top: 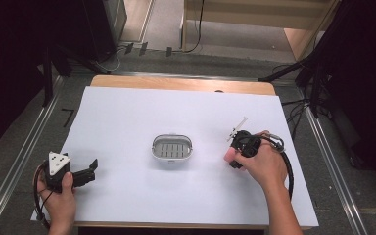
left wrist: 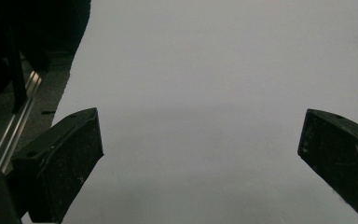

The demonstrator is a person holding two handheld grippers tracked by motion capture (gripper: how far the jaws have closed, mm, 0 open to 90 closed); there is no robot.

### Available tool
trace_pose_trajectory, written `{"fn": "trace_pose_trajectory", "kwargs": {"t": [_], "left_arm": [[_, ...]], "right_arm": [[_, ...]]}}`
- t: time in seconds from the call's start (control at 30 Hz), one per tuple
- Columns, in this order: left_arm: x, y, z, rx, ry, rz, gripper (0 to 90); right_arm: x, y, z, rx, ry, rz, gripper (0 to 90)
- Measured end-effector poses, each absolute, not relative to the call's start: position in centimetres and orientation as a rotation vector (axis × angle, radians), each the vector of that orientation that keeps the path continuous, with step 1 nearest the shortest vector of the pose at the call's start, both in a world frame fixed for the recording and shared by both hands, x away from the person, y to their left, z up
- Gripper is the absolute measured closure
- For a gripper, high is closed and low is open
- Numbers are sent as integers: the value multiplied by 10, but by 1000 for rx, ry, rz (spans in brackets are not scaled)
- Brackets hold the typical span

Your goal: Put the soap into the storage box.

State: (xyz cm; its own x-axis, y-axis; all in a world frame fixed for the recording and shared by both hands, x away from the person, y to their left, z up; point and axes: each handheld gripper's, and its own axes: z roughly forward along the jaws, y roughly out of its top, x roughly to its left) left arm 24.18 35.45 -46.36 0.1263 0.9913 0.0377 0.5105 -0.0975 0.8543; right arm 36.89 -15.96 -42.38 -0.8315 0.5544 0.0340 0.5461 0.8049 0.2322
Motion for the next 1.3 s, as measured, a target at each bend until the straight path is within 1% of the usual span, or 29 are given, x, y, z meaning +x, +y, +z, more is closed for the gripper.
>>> {"fn": "trace_pose_trajectory", "kwargs": {"t": [0.4, 1.07, 1.3], "left_arm": [[242, 355, -464, 1699, 1471, 864, 1], [242, 356, -463, 1695, 1475, 852, 1], [242, 356, -464, 1695, 1475, 854, 1]], "right_arm": [[376, -138, -408, 811, 2981, 379, 389], [385, -124, -400, 731, 3011, 389, 388], [387, -117, -392, 692, 3012, 418, 389]]}}
